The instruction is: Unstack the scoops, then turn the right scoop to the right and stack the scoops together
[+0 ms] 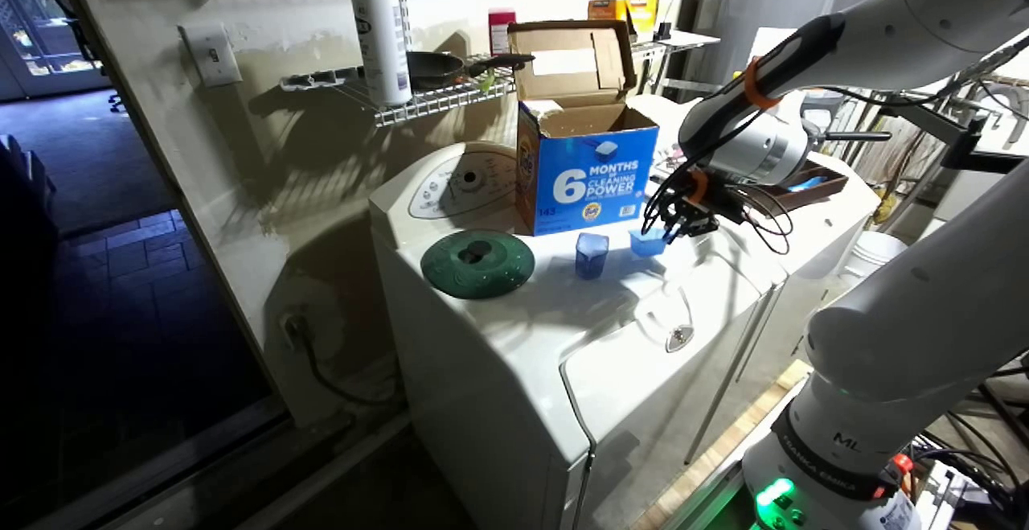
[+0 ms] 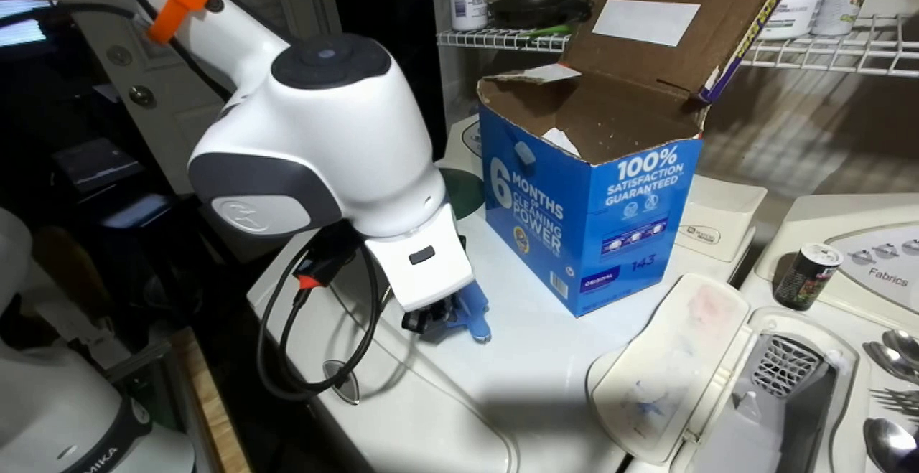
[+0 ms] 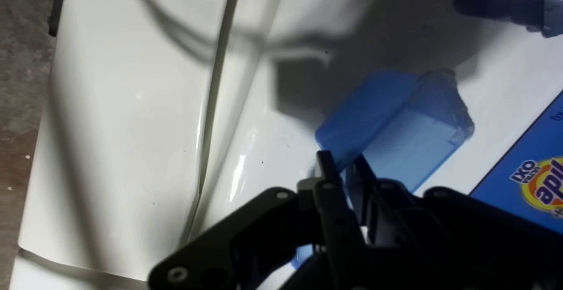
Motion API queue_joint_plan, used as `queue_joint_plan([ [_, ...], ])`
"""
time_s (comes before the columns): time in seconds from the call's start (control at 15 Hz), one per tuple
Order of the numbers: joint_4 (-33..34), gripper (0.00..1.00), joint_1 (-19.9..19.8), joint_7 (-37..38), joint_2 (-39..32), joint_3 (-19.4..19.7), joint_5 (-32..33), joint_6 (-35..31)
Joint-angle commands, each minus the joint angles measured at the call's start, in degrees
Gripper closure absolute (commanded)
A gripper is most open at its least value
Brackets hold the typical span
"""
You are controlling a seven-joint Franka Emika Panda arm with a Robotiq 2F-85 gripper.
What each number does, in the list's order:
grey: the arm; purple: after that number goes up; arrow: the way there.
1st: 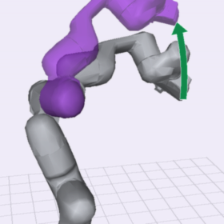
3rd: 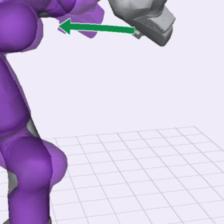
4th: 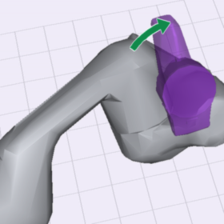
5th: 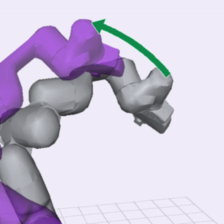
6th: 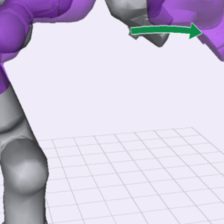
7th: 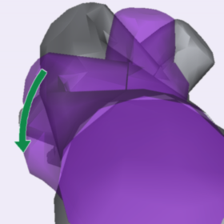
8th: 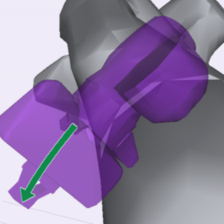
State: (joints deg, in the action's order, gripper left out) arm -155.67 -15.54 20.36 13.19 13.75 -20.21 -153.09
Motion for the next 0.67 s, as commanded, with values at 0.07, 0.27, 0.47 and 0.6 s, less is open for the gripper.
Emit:
queue_joint_plan([
  [0.07, 1.40, 0.51, 1.26, -2.04, -2.44, 0.69, -3.49, -1.21],
  [0.27, 0.93, 0.30, 1.39, -2.26, -1.34, 0.16, -3.01, -1.16],
  [0.47, -0.06, 0.09, 1.58, -2.91, 1.30, -1.11, -0.52, -2.13],
  [0.6, 0.81, 0.00, 1.56, -4.56, 1.84, -1.80, 1.99, -0.49],
])
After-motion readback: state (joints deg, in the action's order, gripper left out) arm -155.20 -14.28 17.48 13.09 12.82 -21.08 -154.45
